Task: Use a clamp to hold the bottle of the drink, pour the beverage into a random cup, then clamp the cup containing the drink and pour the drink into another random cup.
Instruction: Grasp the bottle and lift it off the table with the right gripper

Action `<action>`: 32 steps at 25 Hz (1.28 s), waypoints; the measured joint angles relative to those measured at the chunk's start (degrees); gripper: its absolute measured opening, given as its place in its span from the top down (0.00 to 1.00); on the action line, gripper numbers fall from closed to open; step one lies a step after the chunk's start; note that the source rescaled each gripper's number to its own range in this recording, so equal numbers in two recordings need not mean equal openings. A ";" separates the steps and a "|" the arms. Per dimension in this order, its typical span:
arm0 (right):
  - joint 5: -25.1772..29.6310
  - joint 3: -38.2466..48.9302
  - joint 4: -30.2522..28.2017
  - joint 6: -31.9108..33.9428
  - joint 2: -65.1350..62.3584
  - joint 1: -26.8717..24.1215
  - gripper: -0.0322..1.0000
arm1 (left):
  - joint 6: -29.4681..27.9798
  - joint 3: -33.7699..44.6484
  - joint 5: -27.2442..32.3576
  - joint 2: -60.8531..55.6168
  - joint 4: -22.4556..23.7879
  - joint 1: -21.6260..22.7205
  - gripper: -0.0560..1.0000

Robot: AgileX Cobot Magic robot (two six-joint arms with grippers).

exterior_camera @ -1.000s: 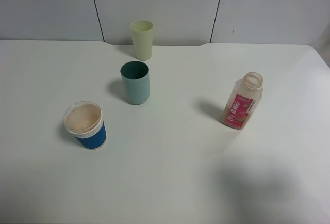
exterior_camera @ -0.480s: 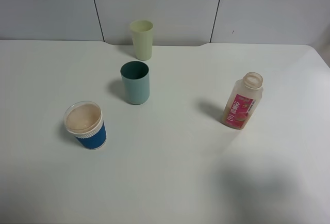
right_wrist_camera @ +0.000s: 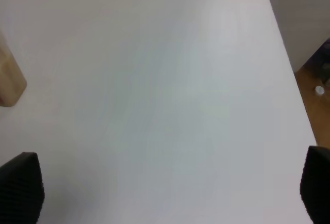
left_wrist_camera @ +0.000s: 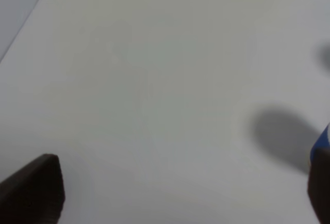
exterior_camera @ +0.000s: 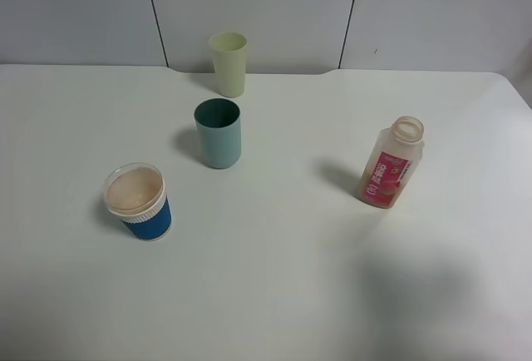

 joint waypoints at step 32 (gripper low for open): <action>-19.25 -0.61 -9.43 -12.37 25.61 14.67 0.00 | 0.00 0.00 0.00 0.00 -0.05 0.00 0.11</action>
